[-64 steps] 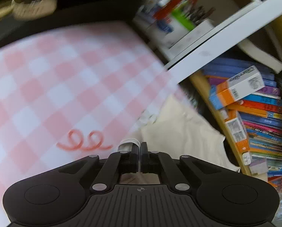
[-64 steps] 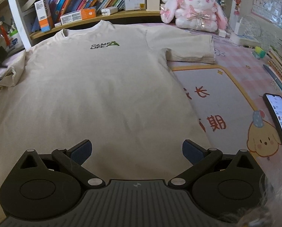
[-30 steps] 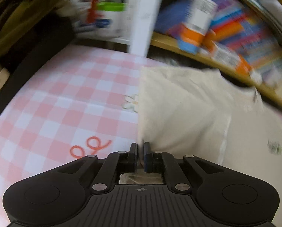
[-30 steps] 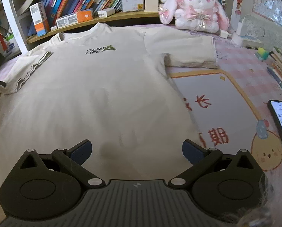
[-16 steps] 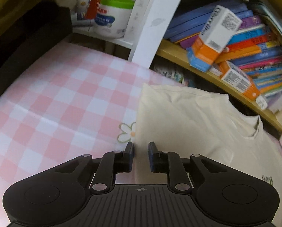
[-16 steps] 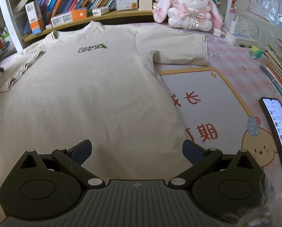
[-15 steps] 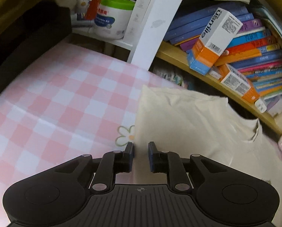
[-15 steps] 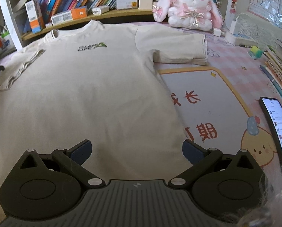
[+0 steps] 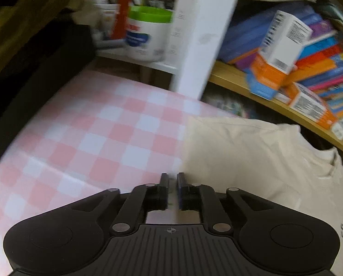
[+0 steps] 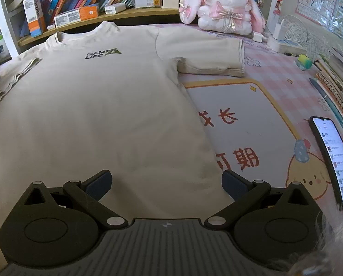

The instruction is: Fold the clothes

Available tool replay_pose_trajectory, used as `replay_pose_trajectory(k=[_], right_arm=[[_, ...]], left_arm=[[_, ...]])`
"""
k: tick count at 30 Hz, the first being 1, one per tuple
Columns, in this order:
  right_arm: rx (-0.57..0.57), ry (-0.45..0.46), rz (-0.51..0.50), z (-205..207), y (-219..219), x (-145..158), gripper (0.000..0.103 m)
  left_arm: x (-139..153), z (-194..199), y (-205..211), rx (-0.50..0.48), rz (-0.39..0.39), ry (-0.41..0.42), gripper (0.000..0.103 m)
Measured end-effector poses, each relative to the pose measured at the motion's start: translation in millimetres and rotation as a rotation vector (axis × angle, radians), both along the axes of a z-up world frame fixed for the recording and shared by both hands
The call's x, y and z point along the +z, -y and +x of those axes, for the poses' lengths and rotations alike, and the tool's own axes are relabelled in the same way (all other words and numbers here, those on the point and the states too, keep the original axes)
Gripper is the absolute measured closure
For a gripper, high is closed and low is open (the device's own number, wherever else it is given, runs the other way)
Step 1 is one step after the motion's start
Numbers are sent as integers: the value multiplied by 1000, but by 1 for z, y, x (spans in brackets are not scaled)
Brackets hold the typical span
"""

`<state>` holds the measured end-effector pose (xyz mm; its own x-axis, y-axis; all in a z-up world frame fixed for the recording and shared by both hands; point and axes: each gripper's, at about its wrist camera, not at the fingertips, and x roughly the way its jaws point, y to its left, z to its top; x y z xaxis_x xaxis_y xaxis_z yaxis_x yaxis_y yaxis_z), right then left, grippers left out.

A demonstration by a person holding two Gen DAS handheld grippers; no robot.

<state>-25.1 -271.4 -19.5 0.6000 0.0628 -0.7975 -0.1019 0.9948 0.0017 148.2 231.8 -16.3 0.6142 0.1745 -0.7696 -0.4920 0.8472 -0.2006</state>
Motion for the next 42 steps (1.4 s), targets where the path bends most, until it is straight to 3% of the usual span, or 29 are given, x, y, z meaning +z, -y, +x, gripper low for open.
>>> replay_pose_trajectory(k=[6, 9, 11, 19, 27, 34, 42], right_arm=[[27, 26, 21, 3, 1, 5, 0], [45, 40, 40, 8, 3, 7, 0], [60, 48, 55, 12, 3, 8, 0], [171, 43, 104, 19, -9, 5, 0], [194, 81, 101, 9, -18, 14, 0], [177, 117, 89, -10, -30, 29, 0], [191, 128, 40, -49, -50, 37, 0]], left_arm=[[27, -47, 22, -28, 15, 112, 91], [35, -75, 49, -61, 23, 131, 78], [38, -96, 70, -70, 17, 135, 76], [36, -156, 137, -133, 41, 78, 73], [37, -193, 182, -171, 78, 44, 32], [37, -221, 217, -241, 110, 25, 28], [30, -245, 209, -266, 77, 31, 22]])
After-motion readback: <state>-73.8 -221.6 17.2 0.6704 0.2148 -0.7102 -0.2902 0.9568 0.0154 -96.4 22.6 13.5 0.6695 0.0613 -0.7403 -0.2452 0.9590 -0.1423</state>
